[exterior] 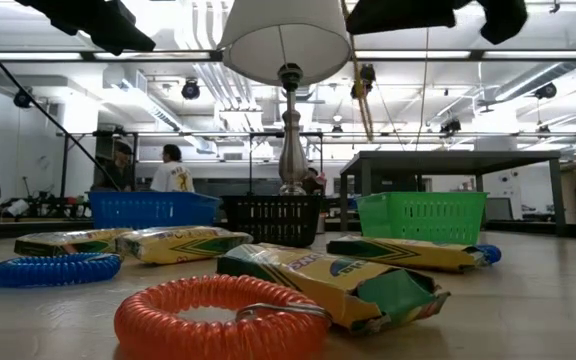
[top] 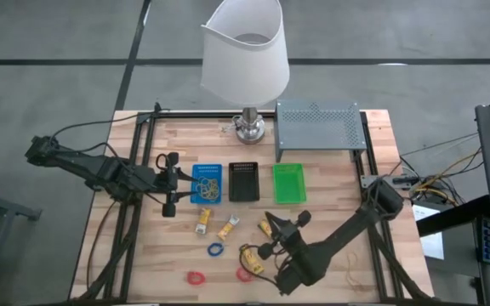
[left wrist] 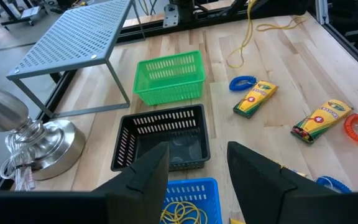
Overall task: Pick & Place Office Desk Supplies
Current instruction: Put the yellow rubber band into the blue bin
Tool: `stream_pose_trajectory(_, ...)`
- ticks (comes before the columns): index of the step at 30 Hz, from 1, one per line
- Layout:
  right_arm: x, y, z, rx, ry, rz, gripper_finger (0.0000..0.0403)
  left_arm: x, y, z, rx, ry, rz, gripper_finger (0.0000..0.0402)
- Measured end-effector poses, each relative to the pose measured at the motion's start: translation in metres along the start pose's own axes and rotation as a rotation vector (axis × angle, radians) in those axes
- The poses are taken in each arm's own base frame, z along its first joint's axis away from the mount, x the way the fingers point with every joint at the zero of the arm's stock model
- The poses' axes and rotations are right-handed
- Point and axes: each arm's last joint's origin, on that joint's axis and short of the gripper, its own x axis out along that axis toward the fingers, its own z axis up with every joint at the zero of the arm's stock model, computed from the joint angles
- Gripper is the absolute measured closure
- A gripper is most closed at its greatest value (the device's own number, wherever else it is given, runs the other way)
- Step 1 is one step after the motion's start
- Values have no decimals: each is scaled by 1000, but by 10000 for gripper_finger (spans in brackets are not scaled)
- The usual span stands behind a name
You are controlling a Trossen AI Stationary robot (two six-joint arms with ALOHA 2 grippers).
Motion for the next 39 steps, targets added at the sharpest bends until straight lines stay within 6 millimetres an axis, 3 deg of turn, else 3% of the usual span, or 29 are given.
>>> stream_pose_trajectory(4,12,10,1,-27,27,-10,395,0,0,0,0,0,0,233)
stream_pose_trajectory(9,33,21,7,-102,207,22,395,0,0,0,0,0,0,233)
stream_pose_trajectory(20,88,28,56,-200,271,162,395,0,0,0,0,0,0,233)
stream_pose_trajectory(24,111,28,66,-223,265,208,395,0,0,0,0,0,0,233)
stream_pose_trajectory(29,132,27,69,-187,255,270,395,0,0,0,0,0,0,233)
stream_pose_trajectory(39,161,9,50,-135,237,390,395,0,0,0,0,0,0,233)
